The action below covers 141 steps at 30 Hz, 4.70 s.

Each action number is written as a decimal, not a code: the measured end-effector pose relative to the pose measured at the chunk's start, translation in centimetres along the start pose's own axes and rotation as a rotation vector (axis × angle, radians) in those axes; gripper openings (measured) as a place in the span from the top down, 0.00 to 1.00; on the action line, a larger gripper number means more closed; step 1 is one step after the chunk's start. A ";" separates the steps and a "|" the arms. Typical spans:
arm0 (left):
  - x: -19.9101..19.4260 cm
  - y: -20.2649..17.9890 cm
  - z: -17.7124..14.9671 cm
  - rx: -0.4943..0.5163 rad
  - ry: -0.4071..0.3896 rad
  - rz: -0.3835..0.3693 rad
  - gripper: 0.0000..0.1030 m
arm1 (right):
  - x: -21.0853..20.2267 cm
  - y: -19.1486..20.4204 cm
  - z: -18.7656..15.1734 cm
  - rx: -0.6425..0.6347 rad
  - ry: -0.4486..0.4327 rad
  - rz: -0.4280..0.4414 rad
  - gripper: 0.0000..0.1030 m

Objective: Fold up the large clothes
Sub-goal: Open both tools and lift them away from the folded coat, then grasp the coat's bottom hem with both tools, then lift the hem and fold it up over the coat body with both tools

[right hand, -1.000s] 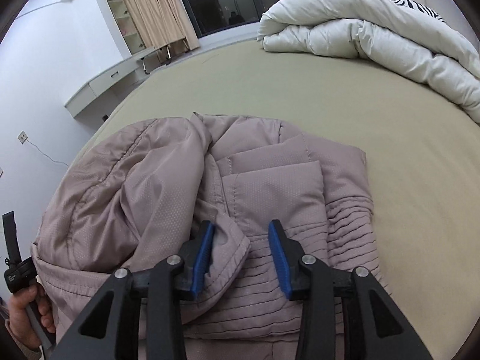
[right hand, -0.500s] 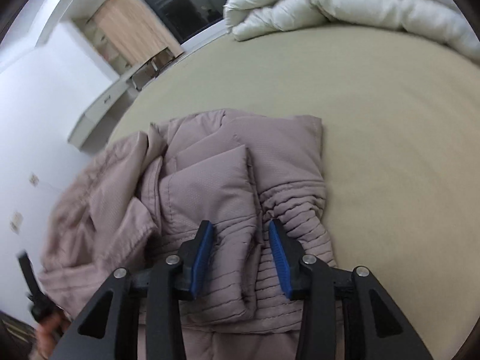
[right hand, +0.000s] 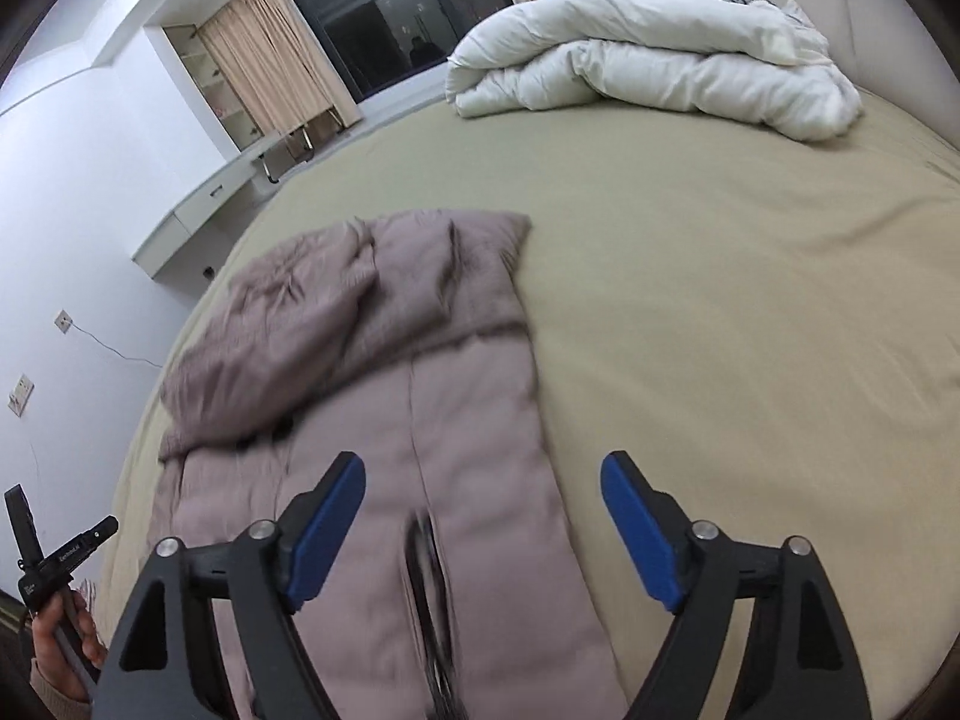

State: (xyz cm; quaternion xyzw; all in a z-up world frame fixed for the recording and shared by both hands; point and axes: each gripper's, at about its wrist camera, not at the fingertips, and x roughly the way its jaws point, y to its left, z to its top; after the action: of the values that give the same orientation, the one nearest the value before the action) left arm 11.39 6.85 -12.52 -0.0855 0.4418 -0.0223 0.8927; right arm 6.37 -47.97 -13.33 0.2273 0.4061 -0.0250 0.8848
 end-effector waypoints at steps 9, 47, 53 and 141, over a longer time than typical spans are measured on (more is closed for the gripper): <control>-5.9 3.0 -11.1 -0.042 0.115 -0.044 0.19 | -6.0 -3.1 -8.4 0.064 0.072 -0.039 0.06; -3.1 5.8 -22.8 -0.082 0.470 -0.286 0.23 | -7.2 -8.6 -18.6 0.168 0.445 0.233 0.34; -3.0 5.9 -22.7 -0.076 0.452 -0.287 0.25 | -7.6 -9.2 -18.7 0.186 0.437 0.257 0.52; 11.1 -15.2 24.7 0.320 -0.068 -0.038 0.94 | 15.0 21.8 15.0 -0.456 0.063 0.128 0.46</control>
State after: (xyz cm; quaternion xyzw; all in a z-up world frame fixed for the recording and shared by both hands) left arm 38.29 -6.14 -3.90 0.0486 0.4006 -0.1064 0.9087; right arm 31.99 -32.71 -7.44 0.0478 0.4133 0.1306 0.8999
